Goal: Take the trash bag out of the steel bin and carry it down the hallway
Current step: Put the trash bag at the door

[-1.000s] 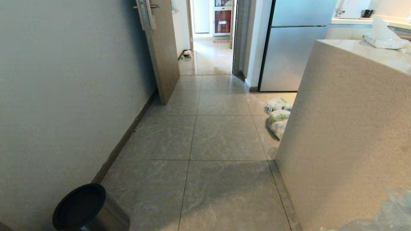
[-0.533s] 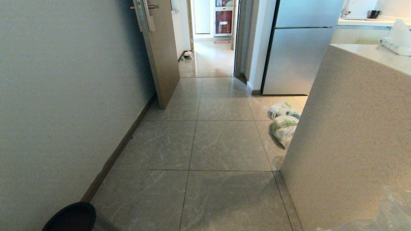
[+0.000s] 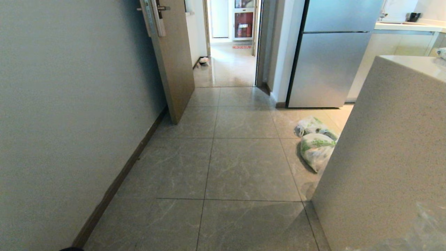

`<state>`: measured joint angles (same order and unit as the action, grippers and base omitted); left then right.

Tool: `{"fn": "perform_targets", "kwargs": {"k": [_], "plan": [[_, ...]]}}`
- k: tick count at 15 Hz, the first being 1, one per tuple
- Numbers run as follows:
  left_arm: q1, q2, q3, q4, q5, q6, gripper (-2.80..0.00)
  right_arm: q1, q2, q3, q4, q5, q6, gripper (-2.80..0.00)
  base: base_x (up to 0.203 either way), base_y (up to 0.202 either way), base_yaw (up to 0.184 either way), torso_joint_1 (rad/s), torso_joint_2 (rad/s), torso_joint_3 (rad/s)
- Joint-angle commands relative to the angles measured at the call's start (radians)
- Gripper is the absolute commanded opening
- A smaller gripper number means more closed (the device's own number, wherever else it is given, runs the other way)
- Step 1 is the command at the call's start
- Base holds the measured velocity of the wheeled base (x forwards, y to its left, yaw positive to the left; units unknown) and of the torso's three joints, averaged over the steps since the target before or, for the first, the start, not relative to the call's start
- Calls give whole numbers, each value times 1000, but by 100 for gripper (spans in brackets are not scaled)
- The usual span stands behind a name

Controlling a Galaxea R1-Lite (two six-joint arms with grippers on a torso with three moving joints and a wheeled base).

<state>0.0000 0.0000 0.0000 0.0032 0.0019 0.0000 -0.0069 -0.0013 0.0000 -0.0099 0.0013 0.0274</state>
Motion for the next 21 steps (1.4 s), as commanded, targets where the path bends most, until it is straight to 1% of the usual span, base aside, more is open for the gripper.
{"fn": "perform_targets", "kwargs": {"k": [1, 21], "plan": [[0, 0, 0, 0, 1, 0, -280, 0, 0, 2, -1, 0, 0, -280, 194, 0, 0, 6, 6, 3], [0, 0, 0, 0, 0, 0, -280, -1, 0, 2, -1, 0, 0, -280, 191, 0, 1, 2, 3, 2]]}}
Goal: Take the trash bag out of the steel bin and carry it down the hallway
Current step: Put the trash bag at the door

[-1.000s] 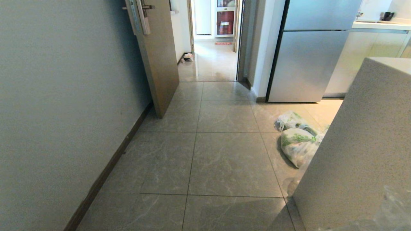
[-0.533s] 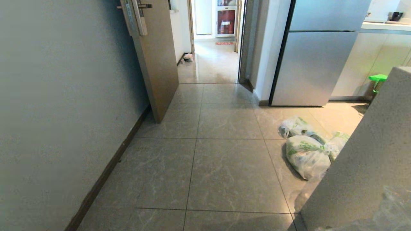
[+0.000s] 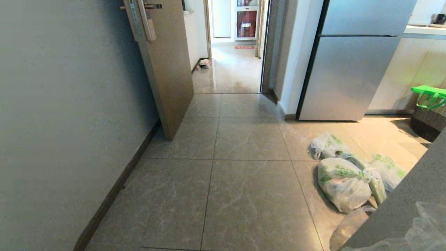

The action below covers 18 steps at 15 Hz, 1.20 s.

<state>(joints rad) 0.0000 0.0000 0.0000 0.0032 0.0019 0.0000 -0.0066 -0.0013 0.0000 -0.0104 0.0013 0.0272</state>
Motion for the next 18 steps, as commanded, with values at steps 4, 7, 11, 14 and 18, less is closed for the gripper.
{"fn": "perform_targets", "kwargs": {"k": [4, 7, 11, 14, 18], "plan": [[0, 0, 0, 0, 1, 0, -280, 0, 0, 0, 0, 0, 0, -280, 190, 0, 2, 1, 1, 0], [0, 0, 0, 0, 1, 0, -280, 0, 0, 2, 0, 0, 0, -280, 189, 0, -1, 1, 1, 3], [0, 0, 0, 0, 1, -1, -280, -1, 0, 0, 0, 0, 0, -280, 188, 0, 3, 1, 2, 0], [0, 0, 0, 0, 1, 0, -280, 0, 0, 2, 0, 0, 0, -280, 193, 0, 2, 1, 1, 4], [0, 0, 0, 0, 1, 0, -280, 0, 0, 1, 0, 0, 0, -280, 190, 0, 0, 3, 3, 2]]}}
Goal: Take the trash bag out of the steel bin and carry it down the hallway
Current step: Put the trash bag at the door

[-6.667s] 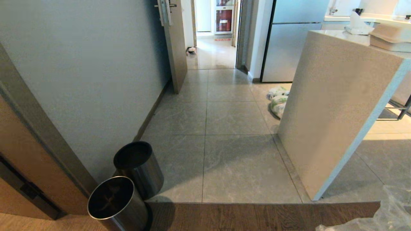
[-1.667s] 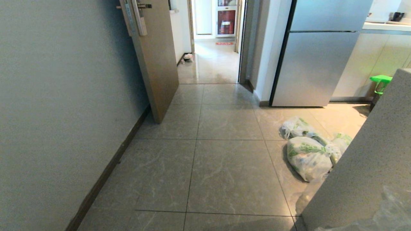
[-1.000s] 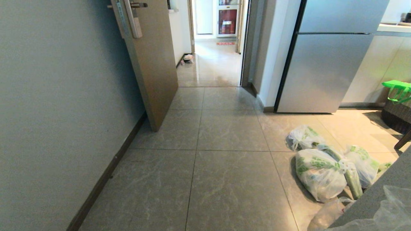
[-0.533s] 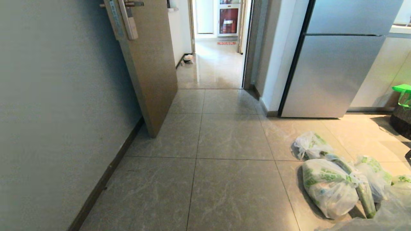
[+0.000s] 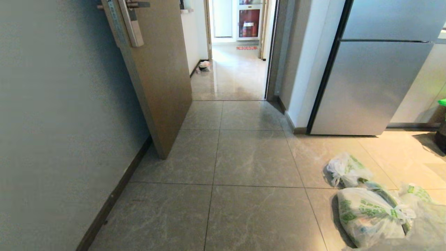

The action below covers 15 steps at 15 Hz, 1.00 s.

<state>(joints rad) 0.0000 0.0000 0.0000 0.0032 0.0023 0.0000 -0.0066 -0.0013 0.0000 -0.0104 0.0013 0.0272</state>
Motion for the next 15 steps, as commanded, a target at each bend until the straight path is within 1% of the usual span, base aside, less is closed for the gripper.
{"fn": "perform_targets", "kwargs": {"k": [1, 15], "plan": [[0, 0, 0, 0, 1, -1, -280, 0, 0, 2, 0, 0, 0, -280, 196, 0, 5, 6, 3, 2], [0, 0, 0, 0, 1, 0, -280, 0, 0, 2, 0, 0, 0, -280, 193, 0, 1, 4, 1, 4]]}}
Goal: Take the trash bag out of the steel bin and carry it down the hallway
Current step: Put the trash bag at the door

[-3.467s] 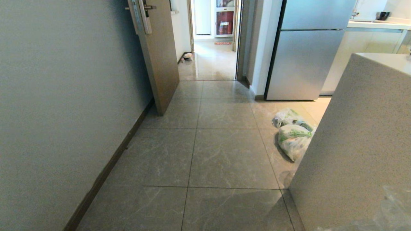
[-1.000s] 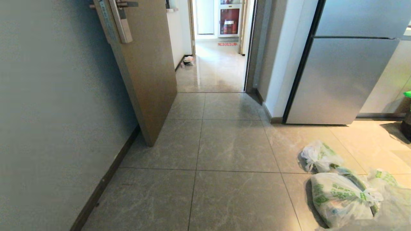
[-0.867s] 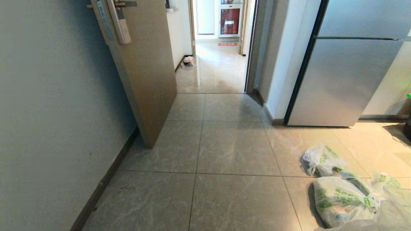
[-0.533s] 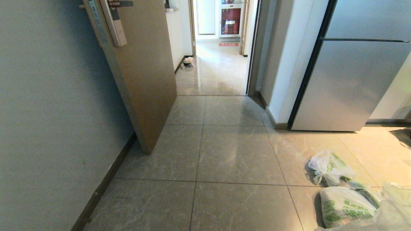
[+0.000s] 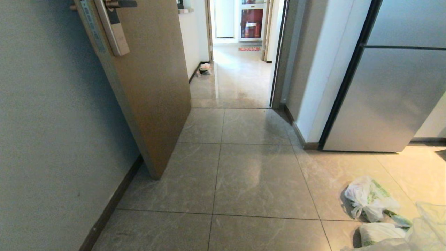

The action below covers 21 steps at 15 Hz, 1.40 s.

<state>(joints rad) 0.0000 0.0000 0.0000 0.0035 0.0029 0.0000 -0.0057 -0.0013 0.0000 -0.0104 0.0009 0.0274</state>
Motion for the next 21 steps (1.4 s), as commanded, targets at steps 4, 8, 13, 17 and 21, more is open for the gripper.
{"fn": "perform_targets", "kwargs": {"k": [4, 8, 13, 17, 21], "plan": [[0, 0, 0, 0, 0, 0, -280, -2, 0, 1, 0, 1, 0, -280, 192, 0, 1, 3, 2, 3], [0, 0, 0, 0, 0, -2, -280, 0, 0, 2, 0, 1, 0, -280, 192, 0, 1, 1, 3, 3], [0, 0, 0, 0, 0, -1, -280, 0, 0, 2, 0, 1, 0, -280, 193, 0, 1, -1, 2, 2], [0, 0, 0, 0, 0, -1, -280, -2, 0, 2, 0, 1, 0, -280, 196, 0, 1, 2, 2, 2], [0, 0, 0, 0, 0, -2, -280, -1, 0, 2, 0, 1, 0, -280, 193, 0, 0, 3, 3, 0]]}}
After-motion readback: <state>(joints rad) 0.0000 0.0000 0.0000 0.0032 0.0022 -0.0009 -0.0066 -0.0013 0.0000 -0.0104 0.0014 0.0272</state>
